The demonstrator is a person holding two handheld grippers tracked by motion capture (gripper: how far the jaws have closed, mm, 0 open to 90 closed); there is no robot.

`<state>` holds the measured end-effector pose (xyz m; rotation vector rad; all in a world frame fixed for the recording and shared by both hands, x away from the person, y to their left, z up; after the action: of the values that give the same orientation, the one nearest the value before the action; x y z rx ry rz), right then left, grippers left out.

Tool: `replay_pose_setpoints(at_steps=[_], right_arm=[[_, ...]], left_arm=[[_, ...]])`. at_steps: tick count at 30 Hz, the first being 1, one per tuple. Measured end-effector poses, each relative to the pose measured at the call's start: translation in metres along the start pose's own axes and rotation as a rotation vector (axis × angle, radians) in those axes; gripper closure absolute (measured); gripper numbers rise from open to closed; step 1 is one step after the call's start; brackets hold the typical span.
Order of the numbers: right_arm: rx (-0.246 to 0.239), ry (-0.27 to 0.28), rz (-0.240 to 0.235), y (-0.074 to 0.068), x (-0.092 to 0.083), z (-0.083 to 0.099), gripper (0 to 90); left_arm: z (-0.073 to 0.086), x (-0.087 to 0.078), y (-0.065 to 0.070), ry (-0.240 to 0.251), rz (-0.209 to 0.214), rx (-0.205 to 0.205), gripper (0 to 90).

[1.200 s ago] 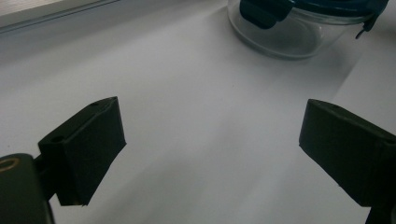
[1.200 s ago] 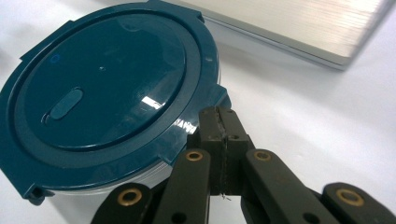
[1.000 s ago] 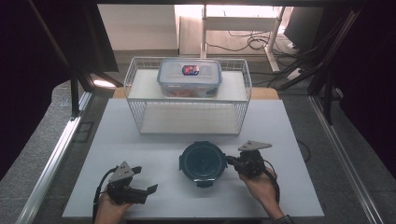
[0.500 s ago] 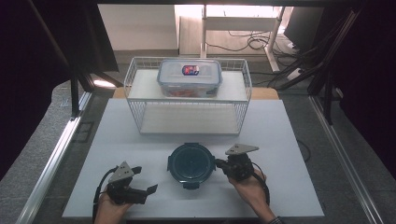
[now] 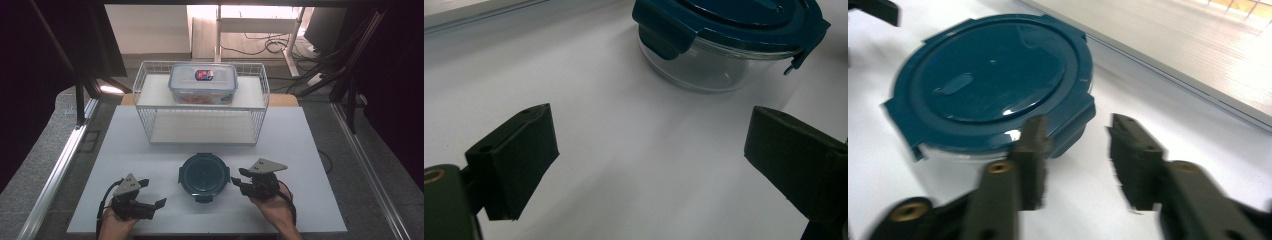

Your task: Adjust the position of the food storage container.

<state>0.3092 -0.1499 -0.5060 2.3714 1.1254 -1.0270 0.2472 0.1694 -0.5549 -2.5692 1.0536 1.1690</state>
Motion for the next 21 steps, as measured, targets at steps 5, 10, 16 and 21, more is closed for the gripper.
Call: replay_pose_setpoints(at_steps=[5, 10, 16, 21], right_arm=[[-0.001, 0.054, -0.046, -0.001, -0.008, 0.004, 26.9], [0.0, 0.058, -0.045, -0.004, -0.008, 0.01, 7.9], [-0.006, 0.009, -0.068, -0.008, -0.002, 0.025, 2.8], [-0.006, -0.021, -0.065, -0.006, 0.001, 0.035, 2.0]], left_arm=[[0.001, 0.001, 0.0, -0.003, -0.005, 0.005, 6.2], [0.002, 0.0, -0.001, 0.013, -0.001, 0.004, 6.1], [0.002, 0.002, 0.0, 0.012, 0.006, 0.014, 6.2], [0.003, 0.003, 0.001, 0.009, 0.004, 0.019, 6.2]])
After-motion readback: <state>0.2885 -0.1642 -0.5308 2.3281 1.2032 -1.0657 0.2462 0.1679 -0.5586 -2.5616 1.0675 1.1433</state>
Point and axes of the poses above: each handheld gripper's, and its own axes: x roughly forward along the jaws, z roughly out of its underside, y roughly to its right, the point moved 6 cm from there along x, roughly forward along the jaws, and after that the axes turned 10 degrees about -y, right-handed, at the moved point
